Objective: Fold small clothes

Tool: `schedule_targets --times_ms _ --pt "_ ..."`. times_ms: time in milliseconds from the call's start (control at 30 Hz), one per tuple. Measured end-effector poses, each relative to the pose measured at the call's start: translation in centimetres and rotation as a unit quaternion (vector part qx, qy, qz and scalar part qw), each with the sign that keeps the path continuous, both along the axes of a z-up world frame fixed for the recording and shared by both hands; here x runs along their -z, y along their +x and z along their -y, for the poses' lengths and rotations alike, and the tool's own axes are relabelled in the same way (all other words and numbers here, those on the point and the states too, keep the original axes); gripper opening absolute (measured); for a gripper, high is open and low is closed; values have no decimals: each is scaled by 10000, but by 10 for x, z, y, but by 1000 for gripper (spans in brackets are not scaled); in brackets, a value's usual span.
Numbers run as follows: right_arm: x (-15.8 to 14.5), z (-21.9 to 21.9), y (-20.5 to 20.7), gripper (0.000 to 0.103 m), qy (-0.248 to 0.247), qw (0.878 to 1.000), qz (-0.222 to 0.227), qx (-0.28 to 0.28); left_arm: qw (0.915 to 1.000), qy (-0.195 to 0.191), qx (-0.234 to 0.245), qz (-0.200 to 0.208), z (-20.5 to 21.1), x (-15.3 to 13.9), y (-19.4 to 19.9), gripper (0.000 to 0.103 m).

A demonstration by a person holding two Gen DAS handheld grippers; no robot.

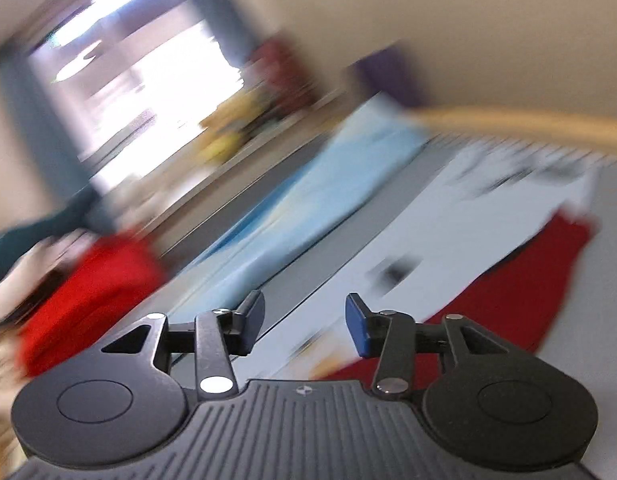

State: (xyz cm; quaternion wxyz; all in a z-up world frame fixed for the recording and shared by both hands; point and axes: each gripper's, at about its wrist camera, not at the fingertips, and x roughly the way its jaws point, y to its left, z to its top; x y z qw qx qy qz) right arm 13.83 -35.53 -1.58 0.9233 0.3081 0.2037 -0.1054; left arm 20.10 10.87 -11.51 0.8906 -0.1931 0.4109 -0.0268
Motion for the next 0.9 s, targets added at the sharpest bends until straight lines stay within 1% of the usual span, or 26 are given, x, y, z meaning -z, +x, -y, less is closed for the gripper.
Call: schedule_targets --times_ms 67,100,133,200,233,267,333,367,433,500,567,600,633,667,700,733,767,800,833,867,900 --pt "14 -34 -2 54 133 9977 -182 -638 10000 -38 36 -26 -1 5 7 38" --pt "25 -49 0 54 143 9950 -343 -931 9999 -104 17 -75 -3 9 11 38" --pt "38 -64 4 54 98 9911 -615 -1175 9998 -156 0 -124 -5 13 13 38" --pt "60 -84 13 55 79 9832 -1310 -1271 9994 -252 -59 -247 -10 23 17 38" --pt "70 -90 17 54 205 9781 -1545 -1378 9991 -299 -82 -274 -12 26 18 38" --pt "78 -94 18 53 358 9743 -1648 -1496 9989 -364 -94 -281 -14 28 20 38" --pt "89 -103 19 53 391 9688 -1824 -1634 9989 -416 -66 -206 -18 27 23 22" --pt "92 -110 22 53 294 9658 -1972 -1659 9993 -353 -56 -129 -20 23 24 12" --pt "99 -116 25 54 144 9622 -2130 -1692 9997 -153 -140 85 -28 12 23 11" --pt "98 -128 26 53 148 9595 -2169 -1793 9988 69 -401 290 -46 -2 19 11" --pt "102 -128 28 53 86 9578 -2192 -1856 9942 289 -944 431 -78 -15 12 11" --pt "102 -128 28 53 37 9573 -2219 -1854 9893 477 -1302 464 -96 -21 7 11" --pt "103 -129 27 53 3 9571 -2257 -1815 9801 777 -1765 470 -117 -26 0 11" --pt "104 -128 28 53 14 9568 -2295 -1783 9622 1220 -2390 465 -144 -32 -10 11" --pt "104 -131 32 53 51 9564 -2322 -1770 9456 1512 -2846 440 -163 -35 -19 12" --pt "108 -131 35 53 87 9563 -2331 -1760 9236 1702 -3423 275 -193 -36 -29 14" --pt "109 -132 38 53 87 9566 -2338 -1737 9158 1492 -3726 105 -218 -32 -38 24" --pt "109 -132 40 53 52 9569 -2345 -1716 9074 1205 -4025 -55 -239 -27 -47 25" --pt "108 -132 40 53 -1 9573 -2344 -1692 8952 1117 -4305 -278 -254 -23 -55 25" --pt "108 -132 40 53 -33 9578 -2342 -1668 8851 1183 -4478 -457 -262 -21 -60 25" --pt "107 -132 40 53 -59 9584 -2341 -1634 8869 1203 -4433 -485 -263 -20 -61 26"
